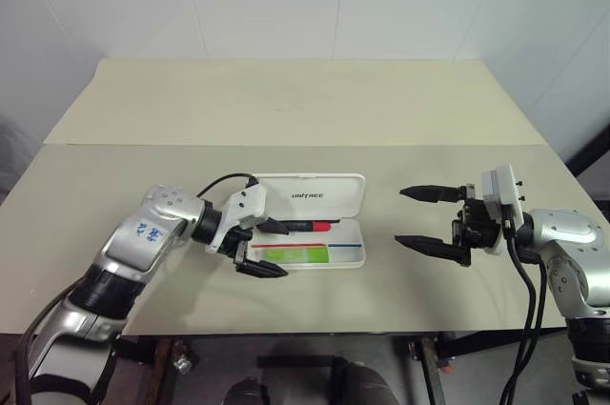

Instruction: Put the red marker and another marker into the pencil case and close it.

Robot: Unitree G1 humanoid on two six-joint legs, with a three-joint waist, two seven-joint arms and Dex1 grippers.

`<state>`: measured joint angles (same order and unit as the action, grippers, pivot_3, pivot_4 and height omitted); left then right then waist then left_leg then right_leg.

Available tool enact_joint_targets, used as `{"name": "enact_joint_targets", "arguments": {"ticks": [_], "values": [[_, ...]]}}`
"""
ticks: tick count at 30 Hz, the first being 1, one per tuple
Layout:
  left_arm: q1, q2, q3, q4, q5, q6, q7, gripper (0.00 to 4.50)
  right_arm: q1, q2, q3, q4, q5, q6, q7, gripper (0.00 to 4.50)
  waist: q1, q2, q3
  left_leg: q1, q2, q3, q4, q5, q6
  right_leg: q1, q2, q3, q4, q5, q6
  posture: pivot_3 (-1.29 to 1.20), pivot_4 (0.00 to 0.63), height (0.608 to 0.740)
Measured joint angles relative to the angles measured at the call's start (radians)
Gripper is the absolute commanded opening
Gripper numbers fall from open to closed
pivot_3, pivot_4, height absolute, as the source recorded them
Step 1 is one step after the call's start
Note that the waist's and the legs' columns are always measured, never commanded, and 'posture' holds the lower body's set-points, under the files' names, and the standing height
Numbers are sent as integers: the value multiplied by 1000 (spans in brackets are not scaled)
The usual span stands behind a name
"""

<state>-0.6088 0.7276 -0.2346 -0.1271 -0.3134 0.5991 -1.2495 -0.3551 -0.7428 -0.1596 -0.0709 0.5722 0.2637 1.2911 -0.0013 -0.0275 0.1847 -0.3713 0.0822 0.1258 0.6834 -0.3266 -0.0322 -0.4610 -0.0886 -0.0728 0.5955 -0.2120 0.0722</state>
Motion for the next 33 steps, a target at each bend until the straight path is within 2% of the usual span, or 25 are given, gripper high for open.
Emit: {"name": "enact_joint_targets", "arguments": {"ticks": [5,8,11,15,18,21,24,28,33], "values": [[179,43,163,-189,-87,93,97,4431,-12,1,15,2,1,3,10,4500,-2,0,0,1,0,0,0,-1,1,0,0,2,-2,0,0,0,150,740],[238,79,243,-230,-84,144,184,4431,-42,3,40,23,0,2,28,4500,-1,0,0,2,0,0,0,0,2,0,0,2,-2,0,0,0,150,740],[359,130,335,-261,-42,161,286,4431,-98,8,55,74,-4,-3,49,4500,-3,0,0,4,0,0,0,0,2,1,0,2,-1,0,-1,0,150,740],[510,185,405,-290,-29,146,299,4431,-135,18,81,130,-18,-17,78,4500,-3,0,0,2,1,0,-1,0,2,-1,1,2,-1,0,-2,0,150,740],[562,225,486,-272,-28,91,286,4431,-178,33,101,171,-25,-31,98,4500,-1,0,0,2,1,0,-1,0,1,-1,1,1,-1,-1,-2,0,150,740],[573,275,537,-179,-7,11,262,4431,-201,51,116,198,-38,-47,111,4500,0,0,0,2,1,0,-1,0,1,-1,0,1,-1,-1,-2,0,150,740],[565,305,532,-58,29,-59,250,4431,-215,63,121,220,-46,-53,116,4500,-2,1,0,2,1,1,-1,-1,1,-1,0,0,-1,-1,-3,0,150,740],[458,340,456,124,70,-147,196,4431,-228,77,135,238,-60,-68,123,4500,-1,1,0,2,1,1,-2,-1,1,-2,0,-1,0,-1,-3,0,150,740],[255,351,331,369,142,-324,97,4431,-250,88,151,262,-70,-70,130,4500,-1,1,0,1,1,2,-2,-1,0,-2,0,-2,3,-1,-3,0,150,740]]}}
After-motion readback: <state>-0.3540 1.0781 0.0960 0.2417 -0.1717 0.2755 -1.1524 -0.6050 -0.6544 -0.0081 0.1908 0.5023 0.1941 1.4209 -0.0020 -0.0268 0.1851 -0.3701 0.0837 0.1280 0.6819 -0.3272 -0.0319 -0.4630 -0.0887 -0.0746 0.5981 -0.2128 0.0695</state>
